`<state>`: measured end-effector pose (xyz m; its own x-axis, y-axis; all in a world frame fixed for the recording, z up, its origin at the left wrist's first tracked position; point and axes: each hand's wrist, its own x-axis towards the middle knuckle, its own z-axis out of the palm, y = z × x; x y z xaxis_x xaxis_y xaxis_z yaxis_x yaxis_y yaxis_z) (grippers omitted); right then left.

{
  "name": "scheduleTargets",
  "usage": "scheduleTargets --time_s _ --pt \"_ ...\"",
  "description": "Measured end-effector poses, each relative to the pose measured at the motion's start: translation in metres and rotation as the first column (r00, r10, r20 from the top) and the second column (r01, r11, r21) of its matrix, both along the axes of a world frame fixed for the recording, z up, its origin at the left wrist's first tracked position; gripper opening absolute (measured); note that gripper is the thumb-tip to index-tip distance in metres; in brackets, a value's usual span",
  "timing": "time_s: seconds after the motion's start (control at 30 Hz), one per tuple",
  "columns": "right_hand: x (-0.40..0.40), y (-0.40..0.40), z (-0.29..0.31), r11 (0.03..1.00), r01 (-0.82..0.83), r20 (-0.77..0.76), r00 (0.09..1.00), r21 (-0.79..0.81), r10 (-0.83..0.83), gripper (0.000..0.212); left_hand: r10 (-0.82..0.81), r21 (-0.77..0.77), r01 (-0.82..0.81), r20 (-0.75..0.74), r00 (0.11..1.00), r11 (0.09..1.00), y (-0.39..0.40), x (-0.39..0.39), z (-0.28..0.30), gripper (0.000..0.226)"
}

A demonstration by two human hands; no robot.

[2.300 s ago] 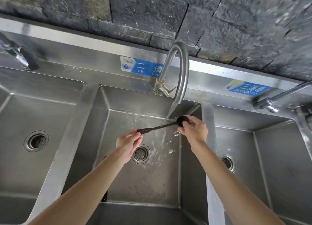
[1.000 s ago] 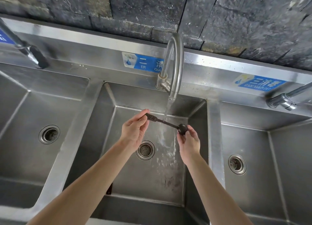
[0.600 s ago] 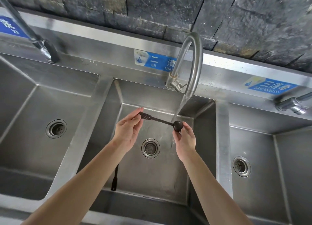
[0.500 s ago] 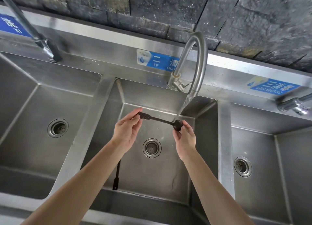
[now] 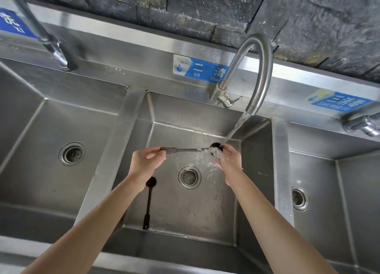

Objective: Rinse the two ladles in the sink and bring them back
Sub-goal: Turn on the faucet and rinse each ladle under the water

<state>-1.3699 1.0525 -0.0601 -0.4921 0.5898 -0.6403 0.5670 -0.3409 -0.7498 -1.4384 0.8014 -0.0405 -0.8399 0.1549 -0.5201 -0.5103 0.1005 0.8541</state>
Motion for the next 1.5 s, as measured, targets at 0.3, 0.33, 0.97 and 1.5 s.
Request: scheduleTargets --time_s 0.3,0.33,0.97,1.5 --pt "-0.011 -0.014 -0.009 0.992 0.106 0.082 0.990 0.068 -0.111 0.014 -0.210 -0.036 0.215 0.115 0.971 0.976 -0.015 0.021 -0.021 0.029" --pt "-0.010 -0.015 -0.010 0.992 0.122 0.060 0.991 0.034 -0.124 0.019 -0.208 -0.027 0.214 0.137 0.968 0.977 -0.015 0.022 -0.023 0.030" --pt "0.125 -0.005 -0.101 0.852 0.500 0.293 0.846 -0.152 -0.445 0.034 -0.387 -0.159 0.492 0.433 0.814 0.856 0.019 0.104 -0.134 0.025" --pt "0.196 -0.013 -0.206 0.657 0.735 0.450 0.650 -0.166 -0.613 0.041 -0.158 -0.501 0.429 0.494 0.855 0.751 0.063 0.170 -0.227 0.028"
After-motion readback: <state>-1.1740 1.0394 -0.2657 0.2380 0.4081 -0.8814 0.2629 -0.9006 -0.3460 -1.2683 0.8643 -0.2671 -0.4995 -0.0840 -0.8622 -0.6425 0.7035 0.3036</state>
